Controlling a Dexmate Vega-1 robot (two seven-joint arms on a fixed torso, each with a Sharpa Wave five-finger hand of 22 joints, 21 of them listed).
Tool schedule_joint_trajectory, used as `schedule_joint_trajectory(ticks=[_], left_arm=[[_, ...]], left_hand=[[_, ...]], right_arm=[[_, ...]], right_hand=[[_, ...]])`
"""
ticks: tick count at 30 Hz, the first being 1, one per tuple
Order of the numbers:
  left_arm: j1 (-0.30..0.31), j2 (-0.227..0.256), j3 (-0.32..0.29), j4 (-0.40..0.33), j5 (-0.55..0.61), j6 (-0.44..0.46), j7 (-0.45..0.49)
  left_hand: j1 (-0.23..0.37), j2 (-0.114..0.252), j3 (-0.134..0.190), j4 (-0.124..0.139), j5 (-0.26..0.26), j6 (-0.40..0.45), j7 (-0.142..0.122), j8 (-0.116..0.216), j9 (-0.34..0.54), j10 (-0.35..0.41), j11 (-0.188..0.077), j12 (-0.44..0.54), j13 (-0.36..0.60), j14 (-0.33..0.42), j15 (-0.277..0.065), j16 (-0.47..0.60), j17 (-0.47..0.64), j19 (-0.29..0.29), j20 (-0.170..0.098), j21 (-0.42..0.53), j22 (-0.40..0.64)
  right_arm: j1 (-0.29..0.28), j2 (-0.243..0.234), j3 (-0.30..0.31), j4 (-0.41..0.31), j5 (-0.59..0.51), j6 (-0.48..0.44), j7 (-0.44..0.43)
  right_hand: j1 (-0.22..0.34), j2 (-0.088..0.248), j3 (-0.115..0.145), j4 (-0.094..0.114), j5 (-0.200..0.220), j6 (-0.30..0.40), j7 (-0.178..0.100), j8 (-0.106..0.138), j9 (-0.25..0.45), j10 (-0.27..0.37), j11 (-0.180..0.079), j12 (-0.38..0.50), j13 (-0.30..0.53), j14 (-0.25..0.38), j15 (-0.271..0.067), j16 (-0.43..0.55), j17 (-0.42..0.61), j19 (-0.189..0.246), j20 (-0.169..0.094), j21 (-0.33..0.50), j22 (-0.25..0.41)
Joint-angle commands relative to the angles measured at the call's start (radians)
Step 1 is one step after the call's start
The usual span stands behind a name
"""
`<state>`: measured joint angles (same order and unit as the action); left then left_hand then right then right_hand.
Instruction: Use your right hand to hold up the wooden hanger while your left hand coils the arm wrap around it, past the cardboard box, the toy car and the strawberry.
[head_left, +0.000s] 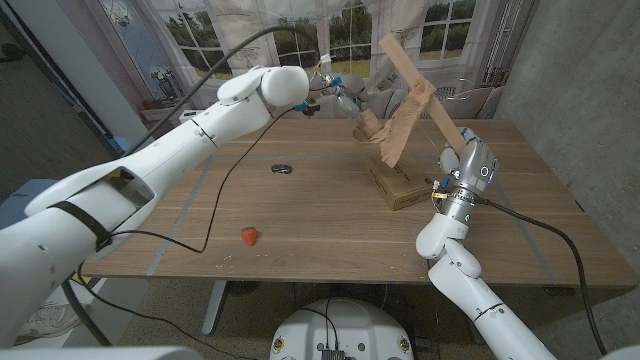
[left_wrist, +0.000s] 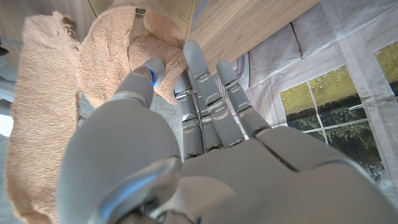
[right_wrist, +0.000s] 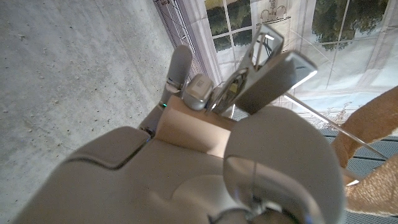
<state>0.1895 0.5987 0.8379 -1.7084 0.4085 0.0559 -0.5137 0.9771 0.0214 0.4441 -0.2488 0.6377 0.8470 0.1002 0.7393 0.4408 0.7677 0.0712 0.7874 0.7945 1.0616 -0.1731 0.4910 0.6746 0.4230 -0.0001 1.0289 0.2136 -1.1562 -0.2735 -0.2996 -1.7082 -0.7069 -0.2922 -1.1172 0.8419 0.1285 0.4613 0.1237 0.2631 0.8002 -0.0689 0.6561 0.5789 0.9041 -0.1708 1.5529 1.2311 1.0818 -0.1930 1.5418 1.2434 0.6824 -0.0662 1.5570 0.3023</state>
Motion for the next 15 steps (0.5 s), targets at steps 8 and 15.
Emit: schedule_joint_trajectory(ticks=[8, 15], left_arm=[[0.048, 0.063, -0.046, -0.139, -0.048, -0.044, -0.073], [0.05, 0.078, -0.063, -0.181, -0.097, -0.055, -0.134]], left_hand=[[0.024, 0.011, 0.104, 0.1, 0.009, 0.122, -0.078, 0.009, 0.016, 0.258, -0.212, -0.002, 0.007, 0.006, -0.03, -0.006, 0.005, -0.006, 0.006, 0.019, -0.003], [0.025, 0.013, 0.104, 0.101, 0.012, 0.122, -0.075, 0.009, 0.018, 0.259, -0.211, -0.001, 0.012, 0.007, -0.028, -0.005, 0.011, -0.01, 0.007, 0.027, -0.005]], right_arm=[[0.025, 0.056, 0.046, 0.081, -0.006, -0.025, 0.0], [0.033, 0.06, 0.052, 0.109, 0.0, -0.055, 0.0]], right_hand=[[-0.021, 0.036, 0.008, 0.0, 0.002, 0.004, 0.007, 0.012, -0.002, 0.013, -0.011, 0.003, 0.004, 0.011, -0.019, 0.033, 0.005, 0.009, -0.131, 0.005, 0.005], [-0.022, 0.036, 0.009, -0.001, 0.001, 0.004, 0.007, 0.015, -0.006, 0.013, -0.01, 0.003, 0.004, 0.011, -0.019, 0.033, 0.005, 0.009, -0.13, 0.004, 0.004]])
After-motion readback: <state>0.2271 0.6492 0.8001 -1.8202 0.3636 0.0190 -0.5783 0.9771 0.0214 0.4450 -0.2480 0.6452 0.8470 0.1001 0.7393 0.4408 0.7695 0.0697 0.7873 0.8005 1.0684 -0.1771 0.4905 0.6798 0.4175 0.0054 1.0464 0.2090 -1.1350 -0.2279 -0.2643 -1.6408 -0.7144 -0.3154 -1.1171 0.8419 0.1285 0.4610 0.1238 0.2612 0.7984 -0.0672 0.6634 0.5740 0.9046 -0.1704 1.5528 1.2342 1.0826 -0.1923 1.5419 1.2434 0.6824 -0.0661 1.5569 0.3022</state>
